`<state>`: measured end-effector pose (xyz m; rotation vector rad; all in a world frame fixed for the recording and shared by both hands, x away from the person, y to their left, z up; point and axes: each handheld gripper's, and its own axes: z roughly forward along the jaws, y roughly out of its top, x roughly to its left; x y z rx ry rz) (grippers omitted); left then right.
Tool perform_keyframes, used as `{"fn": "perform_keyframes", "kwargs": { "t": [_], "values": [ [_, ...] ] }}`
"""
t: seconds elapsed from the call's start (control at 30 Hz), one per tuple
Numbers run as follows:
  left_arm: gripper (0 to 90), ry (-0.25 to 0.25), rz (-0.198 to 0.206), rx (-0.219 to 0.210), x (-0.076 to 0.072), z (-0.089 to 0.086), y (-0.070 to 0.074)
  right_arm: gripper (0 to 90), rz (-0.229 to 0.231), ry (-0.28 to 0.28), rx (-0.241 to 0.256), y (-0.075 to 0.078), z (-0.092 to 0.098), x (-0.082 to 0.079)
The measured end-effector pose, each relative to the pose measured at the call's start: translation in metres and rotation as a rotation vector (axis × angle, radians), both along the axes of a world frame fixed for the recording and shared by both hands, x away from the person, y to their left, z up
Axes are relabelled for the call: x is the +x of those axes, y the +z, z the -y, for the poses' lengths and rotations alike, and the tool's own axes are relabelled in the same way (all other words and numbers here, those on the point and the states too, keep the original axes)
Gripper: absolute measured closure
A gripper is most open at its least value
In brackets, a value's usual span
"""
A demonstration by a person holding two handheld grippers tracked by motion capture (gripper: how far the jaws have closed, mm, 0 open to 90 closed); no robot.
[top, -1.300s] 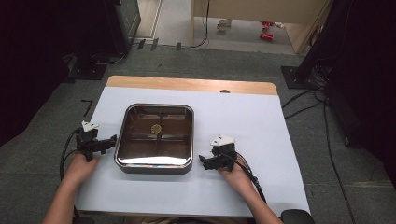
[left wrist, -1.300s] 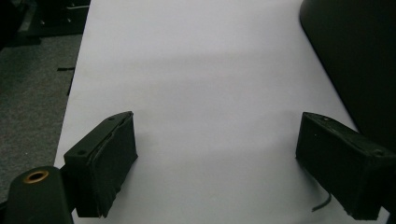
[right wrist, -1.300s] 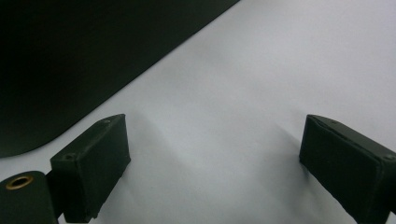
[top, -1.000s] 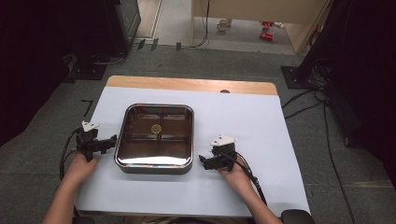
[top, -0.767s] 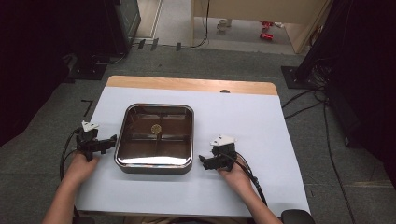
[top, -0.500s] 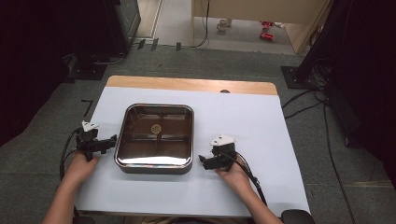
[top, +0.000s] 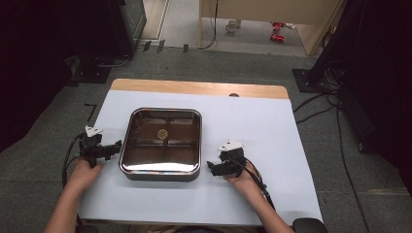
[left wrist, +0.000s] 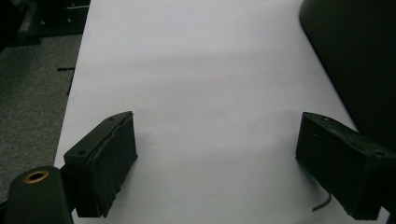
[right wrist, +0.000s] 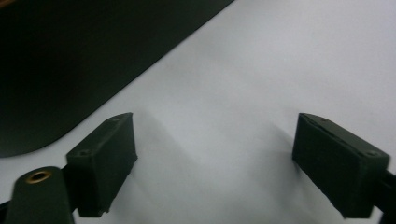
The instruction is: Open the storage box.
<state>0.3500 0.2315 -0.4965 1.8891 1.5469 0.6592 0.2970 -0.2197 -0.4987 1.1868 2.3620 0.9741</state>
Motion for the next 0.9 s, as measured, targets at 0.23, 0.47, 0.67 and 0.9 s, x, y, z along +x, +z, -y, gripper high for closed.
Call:
{"fn": "perform_keyframes", "kwargs": {
  "t": [0.23, 0.47, 0.67, 0.9],
  "values": [
    [12.2, 0.0, 0.0, 0.0, 0.0, 0.0, 0.0, 22.4, -0.036, 0.025, -0.016, 0.006, 0.001, 0.001],
    [12.3, 0.0, 0.0, 0.0, 0.0, 0.0, 0.0, 26.8, -0.036, 0.07, 0.0, 0.014, 0.003, 0.0],
    [12.3, 0.0, 0.0, 0.001, 0.0, 0.0, 0.0, 28.5, -0.036, 0.071, 0.037, 0.026, 0.005, -0.003],
    [12.2, 0.0, 0.0, 0.0, 0.0, 0.0, 0.0, 30.9, -0.019, 0.08, 0.062, 0.039, 0.005, -0.008]
  ]
}}
